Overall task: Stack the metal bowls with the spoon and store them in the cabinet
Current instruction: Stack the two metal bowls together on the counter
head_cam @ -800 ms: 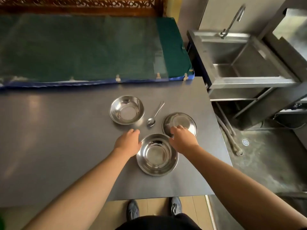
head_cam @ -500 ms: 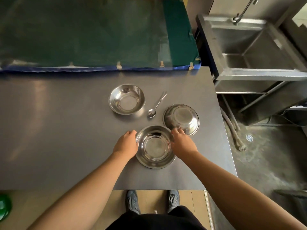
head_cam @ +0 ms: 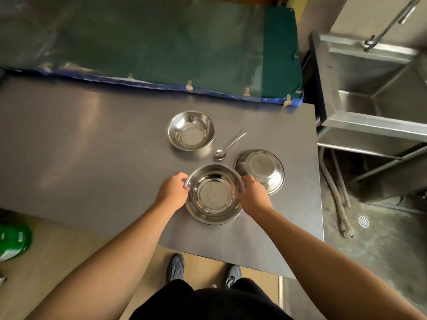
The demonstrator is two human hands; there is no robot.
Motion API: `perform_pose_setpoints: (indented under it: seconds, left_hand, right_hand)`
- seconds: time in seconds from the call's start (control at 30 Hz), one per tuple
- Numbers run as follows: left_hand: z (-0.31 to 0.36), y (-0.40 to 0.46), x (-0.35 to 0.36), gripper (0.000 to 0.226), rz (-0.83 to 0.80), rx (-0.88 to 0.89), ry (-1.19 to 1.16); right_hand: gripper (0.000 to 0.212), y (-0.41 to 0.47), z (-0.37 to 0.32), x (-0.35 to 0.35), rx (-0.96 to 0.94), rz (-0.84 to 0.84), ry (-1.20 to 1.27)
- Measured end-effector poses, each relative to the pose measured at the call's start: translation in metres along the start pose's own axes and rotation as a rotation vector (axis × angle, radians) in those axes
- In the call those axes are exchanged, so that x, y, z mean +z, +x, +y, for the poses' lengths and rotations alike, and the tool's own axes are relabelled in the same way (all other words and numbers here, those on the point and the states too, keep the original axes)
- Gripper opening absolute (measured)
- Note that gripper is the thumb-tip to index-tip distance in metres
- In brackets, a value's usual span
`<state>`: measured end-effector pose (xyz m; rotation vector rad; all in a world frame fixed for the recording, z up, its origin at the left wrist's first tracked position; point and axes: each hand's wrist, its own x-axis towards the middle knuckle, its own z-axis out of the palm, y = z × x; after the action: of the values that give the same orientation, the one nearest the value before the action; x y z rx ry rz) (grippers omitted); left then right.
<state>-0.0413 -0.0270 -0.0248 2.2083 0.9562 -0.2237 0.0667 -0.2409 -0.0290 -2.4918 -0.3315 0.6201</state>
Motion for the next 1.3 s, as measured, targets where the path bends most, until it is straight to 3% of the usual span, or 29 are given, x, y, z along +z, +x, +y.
perform_pose_setpoints:
  seconds: [0.43, 0.8, 0.87, 0.97, 1.3]
  left_hand:
    - [0.004, 0.007, -0.063, 0.031, 0.191, -0.026, -0.279]
    - [0.000, 0.114, -0.121, 0.033, 0.114, 0.093, -0.317]
    - [0.000, 0.136, -0.128, 0.032, 0.087, 0.105, -0.309]
    - [0.001, 0.164, -0.135, 0.030, 0.045, 0.115, -0.286]
    - [-0.005, 0.225, -0.124, 0.034, -0.041, 0.103, -0.232]
  right_hand:
    - [0.023, 0.021, -0.064, -0.036, -0.191, 0.026, 0.075]
    - [0.048, 0.086, -0.139, -0.027, 0.039, 0.101, 0.088]
    - [0.043, 0.101, -0.151, -0.024, 0.104, 0.113, 0.112]
    - [0.014, 0.121, -0.161, -0.020, 0.173, 0.137, 0.085]
    - [0.023, 0.167, -0.164, 0.003, 0.247, 0.097, 0.089]
